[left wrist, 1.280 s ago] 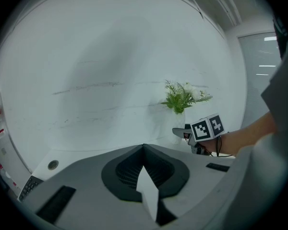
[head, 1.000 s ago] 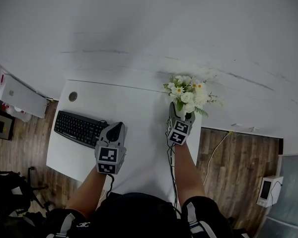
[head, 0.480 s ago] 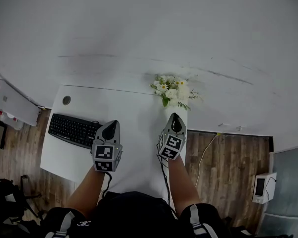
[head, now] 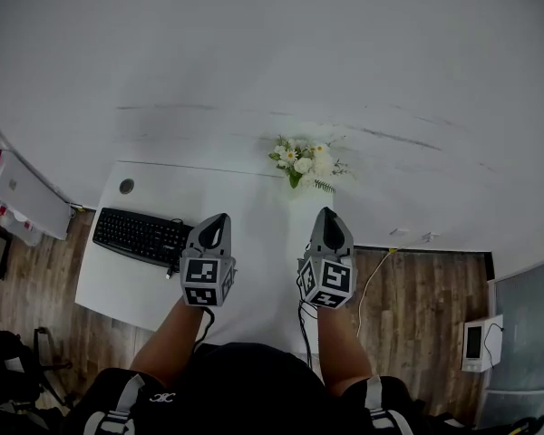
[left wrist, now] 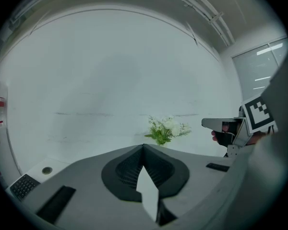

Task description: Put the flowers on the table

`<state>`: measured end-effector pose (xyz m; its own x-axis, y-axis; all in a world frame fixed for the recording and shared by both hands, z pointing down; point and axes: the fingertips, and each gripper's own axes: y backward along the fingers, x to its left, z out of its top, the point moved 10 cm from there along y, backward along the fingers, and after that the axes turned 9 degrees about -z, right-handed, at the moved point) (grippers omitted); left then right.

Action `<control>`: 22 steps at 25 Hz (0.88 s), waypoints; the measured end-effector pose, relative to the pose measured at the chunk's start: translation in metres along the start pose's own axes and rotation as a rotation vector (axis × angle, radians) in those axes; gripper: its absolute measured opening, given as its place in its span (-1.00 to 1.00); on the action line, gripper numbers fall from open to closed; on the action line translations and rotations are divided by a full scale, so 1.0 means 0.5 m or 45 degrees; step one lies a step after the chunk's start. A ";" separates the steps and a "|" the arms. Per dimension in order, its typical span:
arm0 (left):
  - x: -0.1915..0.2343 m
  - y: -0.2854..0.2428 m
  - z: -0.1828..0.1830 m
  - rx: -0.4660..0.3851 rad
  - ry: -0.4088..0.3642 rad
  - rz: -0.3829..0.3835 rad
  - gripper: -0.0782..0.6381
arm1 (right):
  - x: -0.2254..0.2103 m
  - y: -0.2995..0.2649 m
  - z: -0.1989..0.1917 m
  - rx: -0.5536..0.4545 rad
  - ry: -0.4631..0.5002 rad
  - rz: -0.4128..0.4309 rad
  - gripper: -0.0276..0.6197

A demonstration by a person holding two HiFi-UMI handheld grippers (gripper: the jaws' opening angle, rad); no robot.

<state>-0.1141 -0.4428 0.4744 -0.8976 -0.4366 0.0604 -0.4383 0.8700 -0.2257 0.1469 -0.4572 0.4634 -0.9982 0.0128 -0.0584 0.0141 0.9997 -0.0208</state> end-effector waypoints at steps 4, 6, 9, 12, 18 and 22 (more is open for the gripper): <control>-0.014 0.011 0.011 -0.031 0.003 -0.027 -0.77 | -0.004 0.051 0.019 -0.014 -0.019 0.001 -0.91; -0.020 0.013 0.017 -0.041 -0.003 -0.039 -0.77 | -0.008 0.062 0.018 -0.016 -0.016 -0.012 -0.91; -0.028 0.015 0.023 -0.047 -0.001 -0.055 -0.77 | -0.011 0.069 0.019 -0.019 0.010 -0.024 -0.91; -0.033 0.015 0.026 -0.046 -0.006 -0.066 -0.77 | -0.011 0.071 0.022 -0.023 0.019 -0.030 -0.91; -0.040 0.013 0.028 -0.037 -0.011 -0.083 -0.77 | -0.010 0.073 0.022 -0.020 0.017 -0.026 -0.91; -0.040 0.005 0.021 -0.022 -0.009 -0.089 -0.77 | -0.010 0.067 0.018 -0.021 0.003 -0.018 -0.91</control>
<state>-0.0967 -0.4341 0.4621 -0.8645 -0.4980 0.0685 -0.5007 0.8411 -0.2048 0.1529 -0.4241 0.4543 -0.9985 -0.0012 -0.0555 -0.0009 1.0000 -0.0053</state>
